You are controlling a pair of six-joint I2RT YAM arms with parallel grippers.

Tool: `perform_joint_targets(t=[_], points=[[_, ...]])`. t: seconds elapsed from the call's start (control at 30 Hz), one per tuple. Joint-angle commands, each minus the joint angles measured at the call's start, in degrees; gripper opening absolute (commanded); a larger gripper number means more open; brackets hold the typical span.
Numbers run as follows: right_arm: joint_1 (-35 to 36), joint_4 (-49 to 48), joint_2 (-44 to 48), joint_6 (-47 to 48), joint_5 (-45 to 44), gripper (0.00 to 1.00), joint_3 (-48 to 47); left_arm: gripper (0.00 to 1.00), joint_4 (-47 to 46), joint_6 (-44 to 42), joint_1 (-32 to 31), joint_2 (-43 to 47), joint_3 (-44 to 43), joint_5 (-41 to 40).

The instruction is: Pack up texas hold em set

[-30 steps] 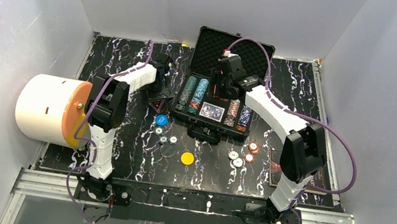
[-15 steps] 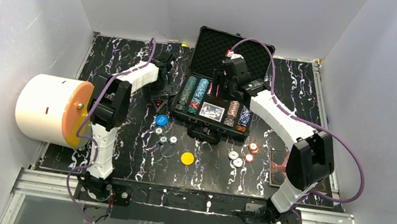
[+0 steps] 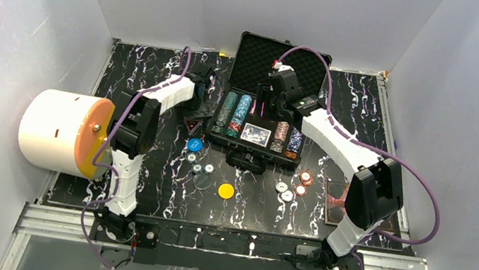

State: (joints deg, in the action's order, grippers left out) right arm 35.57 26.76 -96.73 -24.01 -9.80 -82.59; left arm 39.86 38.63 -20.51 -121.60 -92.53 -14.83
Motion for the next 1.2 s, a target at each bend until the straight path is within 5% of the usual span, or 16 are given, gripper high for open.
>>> perform_joint_targets(t=[0.0, 0.23, 0.63, 1.17], points=[[-0.35, -2.00, 1.81, 0.26, -0.84, 0.70, -0.47, 0.69, 5.68, 0.48, -0.59, -1.31, 1.29, -1.70], [-0.36, -1.73, 1.90, 0.26, -1.54, 0.70, -0.78, 0.58, 2.05, 1.45, -0.61, 1.08, 2.89, -0.48], [-6.41, -1.55, 4.56, -5.69, -0.43, 0.70, 1.99, 0.59, -2.83, -2.39, -0.60, 10.75, -2.17, -1.14], [-16.01, 0.80, 9.71, -14.03, -1.34, 0.70, 8.44, 0.57, -15.57, -6.99, -8.95, 8.15, -13.24, 18.54]])
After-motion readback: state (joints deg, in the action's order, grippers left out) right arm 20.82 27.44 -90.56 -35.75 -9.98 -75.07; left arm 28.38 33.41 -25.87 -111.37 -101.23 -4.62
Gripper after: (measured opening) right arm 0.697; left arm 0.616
